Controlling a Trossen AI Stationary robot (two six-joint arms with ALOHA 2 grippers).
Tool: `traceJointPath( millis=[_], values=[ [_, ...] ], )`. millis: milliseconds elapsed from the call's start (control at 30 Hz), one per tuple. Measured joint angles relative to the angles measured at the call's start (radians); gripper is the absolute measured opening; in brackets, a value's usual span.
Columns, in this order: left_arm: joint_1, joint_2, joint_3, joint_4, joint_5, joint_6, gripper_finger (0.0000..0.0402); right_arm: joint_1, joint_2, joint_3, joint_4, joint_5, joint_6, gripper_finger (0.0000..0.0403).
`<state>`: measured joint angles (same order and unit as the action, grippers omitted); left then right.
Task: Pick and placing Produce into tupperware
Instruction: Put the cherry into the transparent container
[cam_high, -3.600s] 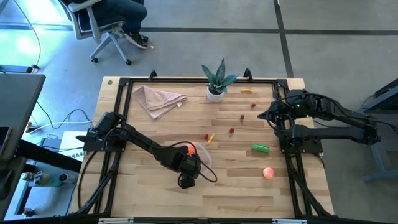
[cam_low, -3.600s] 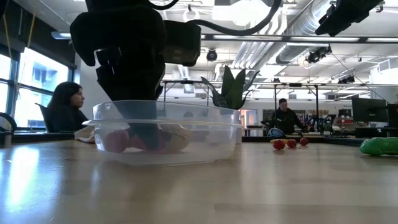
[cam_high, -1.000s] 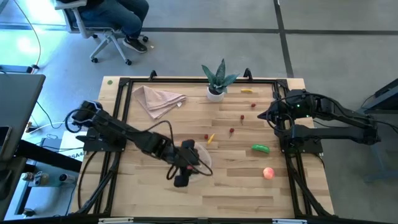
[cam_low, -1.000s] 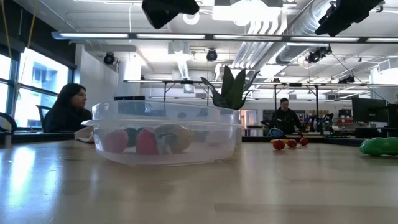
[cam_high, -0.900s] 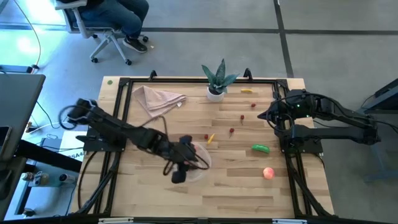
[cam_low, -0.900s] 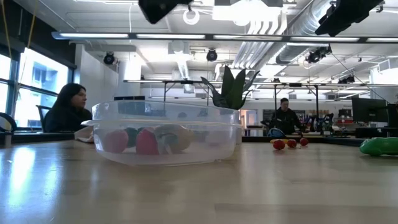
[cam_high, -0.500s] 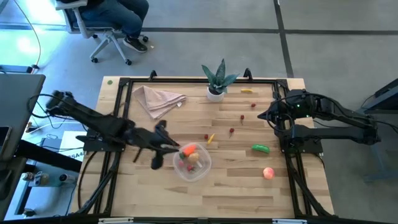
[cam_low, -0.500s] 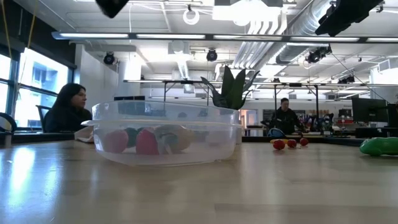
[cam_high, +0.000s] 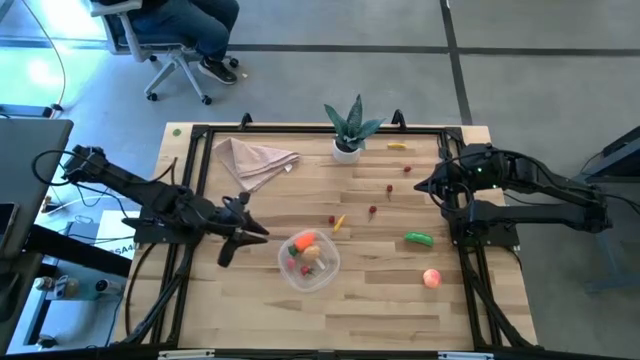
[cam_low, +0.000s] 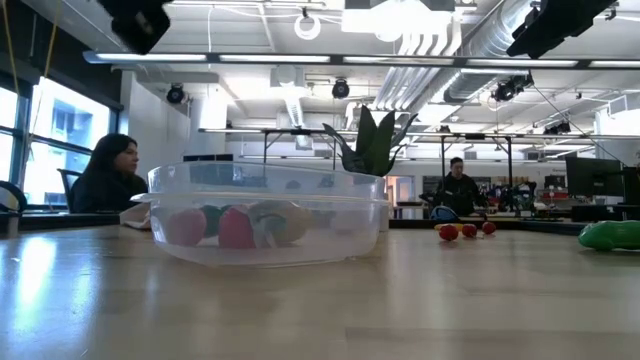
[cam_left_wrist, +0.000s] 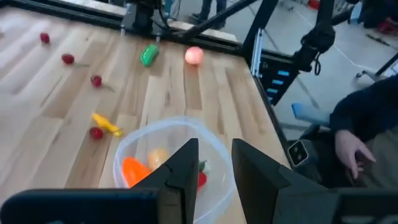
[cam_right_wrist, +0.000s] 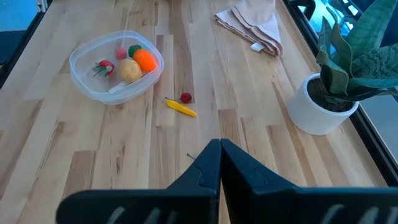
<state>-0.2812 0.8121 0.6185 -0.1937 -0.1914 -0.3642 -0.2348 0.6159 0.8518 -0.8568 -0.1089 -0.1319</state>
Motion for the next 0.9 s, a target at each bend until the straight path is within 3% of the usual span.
traceJointPath(
  millis=[367, 900],
  values=[
    [0.0, -0.13, -0.081, 0.006, -0.033, -0.007, 0.0083, 0.0, 0.0, 0.0, 0.0, -0.003, 0.0, 0.0],
    [-0.001, -0.142, -0.124, 0.003, -0.037, -0.013, 0.0083, 0.0, 0.0, 0.0, 0.0, -0.003, 0.0, 0.0]
  ],
)
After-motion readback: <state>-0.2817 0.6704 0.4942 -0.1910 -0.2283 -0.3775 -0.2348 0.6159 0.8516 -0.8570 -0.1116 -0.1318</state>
